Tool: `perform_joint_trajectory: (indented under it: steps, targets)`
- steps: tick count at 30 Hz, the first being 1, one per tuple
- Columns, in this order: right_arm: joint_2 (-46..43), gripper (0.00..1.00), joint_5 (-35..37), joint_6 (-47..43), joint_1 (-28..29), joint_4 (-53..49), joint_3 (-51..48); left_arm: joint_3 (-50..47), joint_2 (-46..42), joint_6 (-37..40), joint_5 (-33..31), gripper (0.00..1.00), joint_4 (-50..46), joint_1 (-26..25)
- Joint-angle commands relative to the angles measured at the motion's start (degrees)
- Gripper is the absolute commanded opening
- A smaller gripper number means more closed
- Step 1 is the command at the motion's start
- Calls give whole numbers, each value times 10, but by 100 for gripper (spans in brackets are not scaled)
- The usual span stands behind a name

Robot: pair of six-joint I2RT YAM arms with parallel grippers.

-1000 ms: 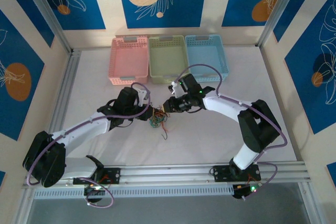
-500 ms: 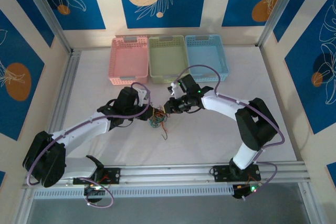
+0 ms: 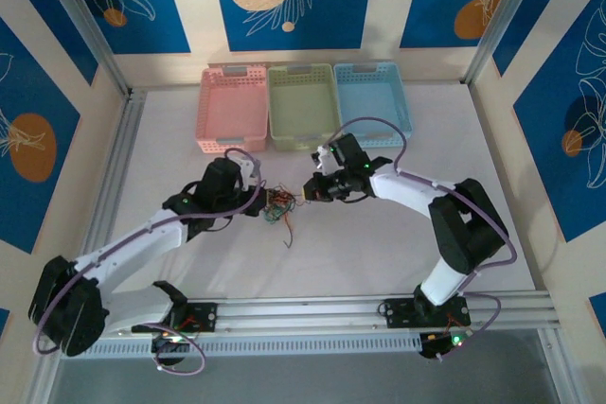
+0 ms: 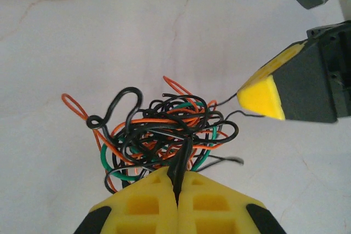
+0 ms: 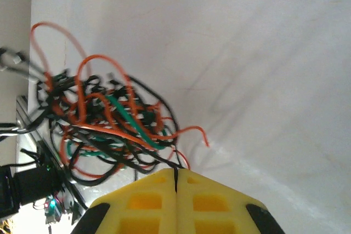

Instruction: Untangle the cables

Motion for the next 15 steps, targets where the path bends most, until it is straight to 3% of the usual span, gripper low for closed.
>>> perform_joint_trajectory:
  steps: [1,8,15]
  targets:
    - [-33,0,-8,41,-30,35,-32,6,-55,-2,-52,0,-54,7]
    - [-71,0,-3,103,-84,94,-93,17,-164,-2,-174,0,-171,15]
    - [-84,0,-5,147,-122,120,-124,27,-235,-5,-260,0,-229,19]
